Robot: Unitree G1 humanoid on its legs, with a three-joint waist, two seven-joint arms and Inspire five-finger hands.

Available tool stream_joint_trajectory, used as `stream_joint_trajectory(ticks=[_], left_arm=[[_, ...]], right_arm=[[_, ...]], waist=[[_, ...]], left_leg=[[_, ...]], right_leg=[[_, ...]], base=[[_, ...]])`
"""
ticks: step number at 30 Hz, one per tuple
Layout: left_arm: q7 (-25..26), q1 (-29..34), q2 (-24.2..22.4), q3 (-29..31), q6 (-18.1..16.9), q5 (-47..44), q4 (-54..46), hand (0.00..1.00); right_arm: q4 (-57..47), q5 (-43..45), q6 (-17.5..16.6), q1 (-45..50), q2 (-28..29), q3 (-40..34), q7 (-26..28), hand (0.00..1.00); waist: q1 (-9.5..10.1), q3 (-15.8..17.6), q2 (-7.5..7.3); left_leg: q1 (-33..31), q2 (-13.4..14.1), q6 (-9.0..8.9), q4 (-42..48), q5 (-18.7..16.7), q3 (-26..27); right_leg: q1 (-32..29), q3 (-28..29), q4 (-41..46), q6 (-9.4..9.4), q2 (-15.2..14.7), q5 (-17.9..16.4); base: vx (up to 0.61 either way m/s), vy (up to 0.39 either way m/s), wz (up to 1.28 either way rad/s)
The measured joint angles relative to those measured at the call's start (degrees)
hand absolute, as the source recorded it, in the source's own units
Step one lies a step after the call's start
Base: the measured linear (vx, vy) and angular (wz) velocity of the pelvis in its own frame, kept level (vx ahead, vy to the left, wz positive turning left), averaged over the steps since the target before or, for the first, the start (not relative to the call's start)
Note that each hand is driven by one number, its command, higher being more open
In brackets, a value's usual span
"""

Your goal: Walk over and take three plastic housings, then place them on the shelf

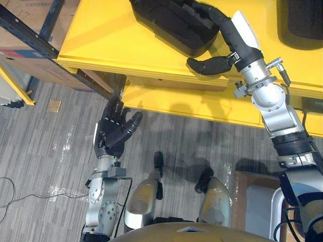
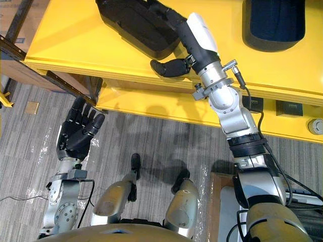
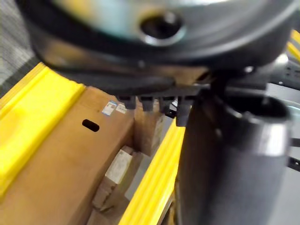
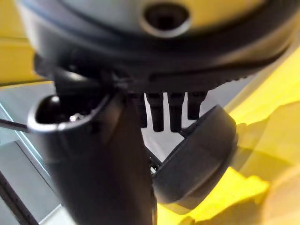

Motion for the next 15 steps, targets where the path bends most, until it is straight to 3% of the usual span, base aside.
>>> stream_joint_trajectory(ticks=[4, 8, 15], left_arm=[[-0.1, 1.9, 0.4, -1.7, 0.0, 0.0, 0.0, 1.0], [-0.9, 2.8, 0.4, -2.8, 0.2, 0.0, 0.5, 1.0], [-1.9, 4.2, 0.7, -3.9, 0.4, -0.1, 0.5, 1.0]], right_arm=[[0.2, -2.3, -0.1, 0.1, -3.6, 3.1, 1.5, 0.0], [1.1, -2.3, -1.2, 0.1, -3.9, 5.9, 2.6, 0.0], [4.6, -2.2, -0.6, -0.5, -5.8, 8.6, 3.2, 0.0]], waist=[[-0.03, -1.5, 0.25], [0.18, -3.2, 1.11], [1.26, -4.5, 1.17]], left_leg=[[0.0, -0.6, 0.11, -0.1, 0.1, -0.4], [0.0, -0.9, -0.07, -0.3, 0.0, -0.7], [0.0, -0.9, -0.52, -0.4, 0.4, -1.3]], right_leg=[[0.0, -0.4, 0.2, 0.16, -0.6, -0.1], [0.1, -0.8, 0.7, 0.08, -1.2, -0.3], [0.5, -1.9, 0.7, 0.1, -1.8, -0.7]], base=[[0.0, -0.044, 0.04], [-0.02, -0.062, 0.05], [-0.04, -0.078, 0.03]])
